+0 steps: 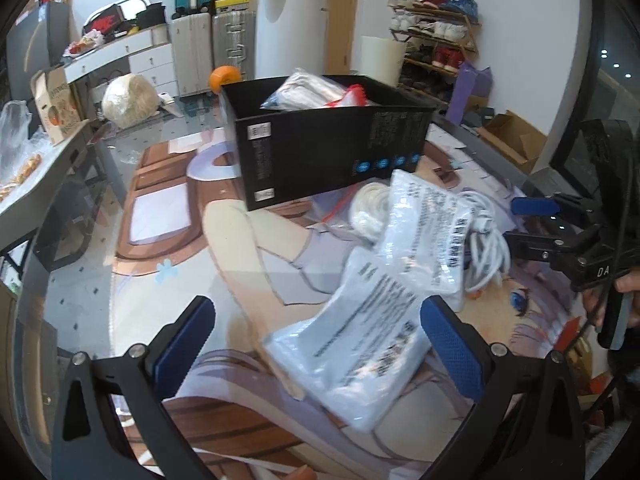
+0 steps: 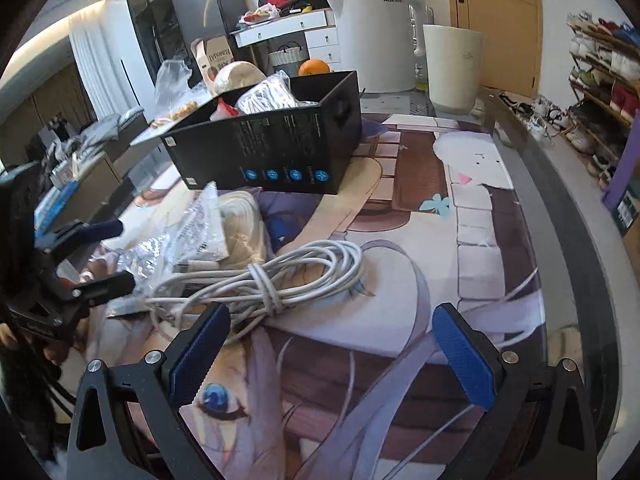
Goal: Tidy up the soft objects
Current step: 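Move the left tool to a white printed sachet while the right reaches the coiled white cable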
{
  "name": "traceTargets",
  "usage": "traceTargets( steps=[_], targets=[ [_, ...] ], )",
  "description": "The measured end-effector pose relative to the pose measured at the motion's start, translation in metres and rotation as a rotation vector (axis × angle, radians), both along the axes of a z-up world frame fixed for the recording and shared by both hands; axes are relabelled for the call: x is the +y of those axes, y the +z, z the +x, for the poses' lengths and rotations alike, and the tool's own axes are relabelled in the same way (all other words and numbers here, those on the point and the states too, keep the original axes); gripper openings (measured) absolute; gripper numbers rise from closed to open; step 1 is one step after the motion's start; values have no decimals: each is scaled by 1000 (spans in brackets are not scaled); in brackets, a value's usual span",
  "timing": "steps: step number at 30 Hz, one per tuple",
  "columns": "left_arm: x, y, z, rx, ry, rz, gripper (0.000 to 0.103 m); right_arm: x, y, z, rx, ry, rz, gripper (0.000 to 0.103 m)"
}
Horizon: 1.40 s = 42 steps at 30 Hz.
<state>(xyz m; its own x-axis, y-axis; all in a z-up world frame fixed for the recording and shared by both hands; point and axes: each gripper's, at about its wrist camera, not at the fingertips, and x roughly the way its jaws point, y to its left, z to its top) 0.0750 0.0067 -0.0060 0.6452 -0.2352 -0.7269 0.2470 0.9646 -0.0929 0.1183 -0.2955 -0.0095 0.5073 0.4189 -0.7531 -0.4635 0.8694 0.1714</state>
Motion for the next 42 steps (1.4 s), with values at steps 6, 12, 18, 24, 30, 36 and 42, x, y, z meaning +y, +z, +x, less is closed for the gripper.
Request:
traceTargets(
  steps=[6,12,18,24,30,36,42],
  targets=[
    [-10,1,-6,-3,-67,21,103,0,12,-6,4,29,79,102],
    [-12,-2,-7,5,-71,46,103,20,19,-10,16,30,111,102],
    [-10,-4,-7,11,-69,46,103,43,22,-13,14,-14,62,103],
    [-14,-6,-7,15,-82,57,103,49,15,-8,32,-63,15,103],
    [-13,-7,-6,21,-78,65,103,32,18,-17,10,-45,-64,103],
    [-14,-8,-5,28,-76,63,103,6,18,-28,-43,-61,-126,103],
    [-15,-8,-5,35,-76,68,103,10,19,-27,-49,-23,-119,102]
  ],
)
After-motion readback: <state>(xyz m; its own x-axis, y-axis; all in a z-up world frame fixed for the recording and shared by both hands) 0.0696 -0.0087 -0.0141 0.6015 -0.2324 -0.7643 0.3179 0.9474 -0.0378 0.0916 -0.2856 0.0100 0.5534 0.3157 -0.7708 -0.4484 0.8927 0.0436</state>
